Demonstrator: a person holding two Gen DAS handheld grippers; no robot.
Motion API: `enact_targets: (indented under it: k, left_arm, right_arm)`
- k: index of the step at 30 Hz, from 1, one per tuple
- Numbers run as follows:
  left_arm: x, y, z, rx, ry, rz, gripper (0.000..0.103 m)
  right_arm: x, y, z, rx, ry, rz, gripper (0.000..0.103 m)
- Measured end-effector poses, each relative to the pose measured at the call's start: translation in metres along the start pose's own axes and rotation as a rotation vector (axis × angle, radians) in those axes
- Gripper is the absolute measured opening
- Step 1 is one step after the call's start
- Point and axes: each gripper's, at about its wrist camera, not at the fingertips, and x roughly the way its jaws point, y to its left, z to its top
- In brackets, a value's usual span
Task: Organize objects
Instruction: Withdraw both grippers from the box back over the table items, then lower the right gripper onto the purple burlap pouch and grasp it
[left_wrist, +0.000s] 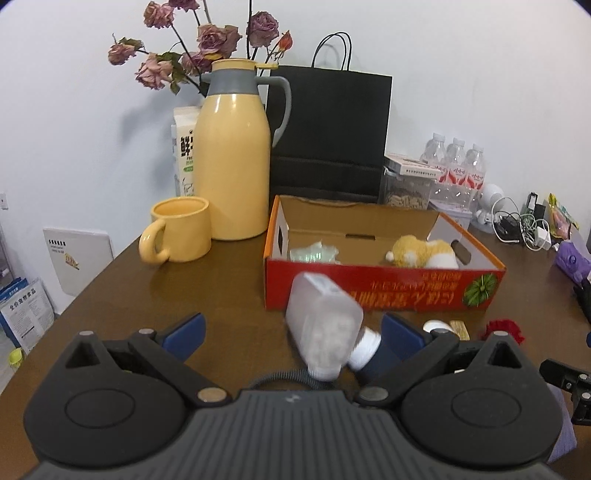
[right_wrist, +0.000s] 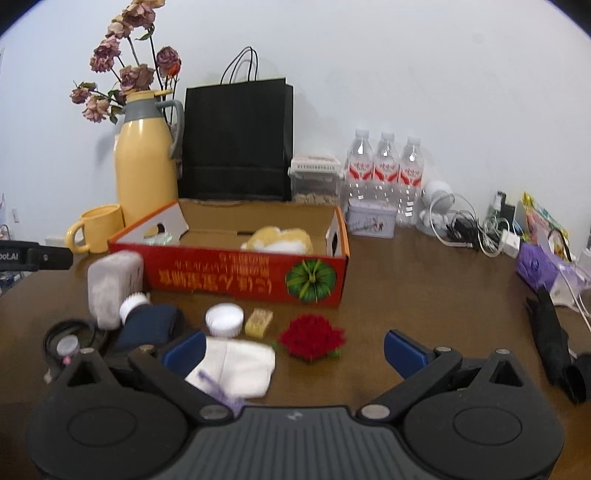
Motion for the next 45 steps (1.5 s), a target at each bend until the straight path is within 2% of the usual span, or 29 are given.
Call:
enact_targets:
  k: [14,22,26,37,43,45]
  left_arm:
    - [-0.015,0.002,-0.049,-0.023,0.041,-0.038,0.103]
    - [-0.006,0.004,-0.060,-0.037,0.042,-0.043,0.103]
    - [-0.003,0.006,-0.063,-0.051,0.039,-0.044,0.103]
    - [0.001,0.009,-0.069,-0.091,0.019,-0.047,0.103]
    - [0.001,0.011,-0.070,-0.108,0.021,-0.043,0.103]
    - [0.001,0.011,-0.070,-0.109,0.020,-0.044,0.103]
  right_arm:
    - [-0.017,0.003,-0.051,0.023,0.098,0.007,0.103]
    - [-0.004,0.011,-0.053,0.014,0.130,0.036,0.103]
    - [0.015,0.013,-0.054,0.018,0.185,0.022,0.103]
    - [0.022,0.013,-0.055,0.023,0.178,0.046,0.103]
    - [0.017,0.016,-0.055,0.007,0.156,0.072,0.084]
    - [0.016,0.017,-0.055,0.004,0.149,0.076,0.073]
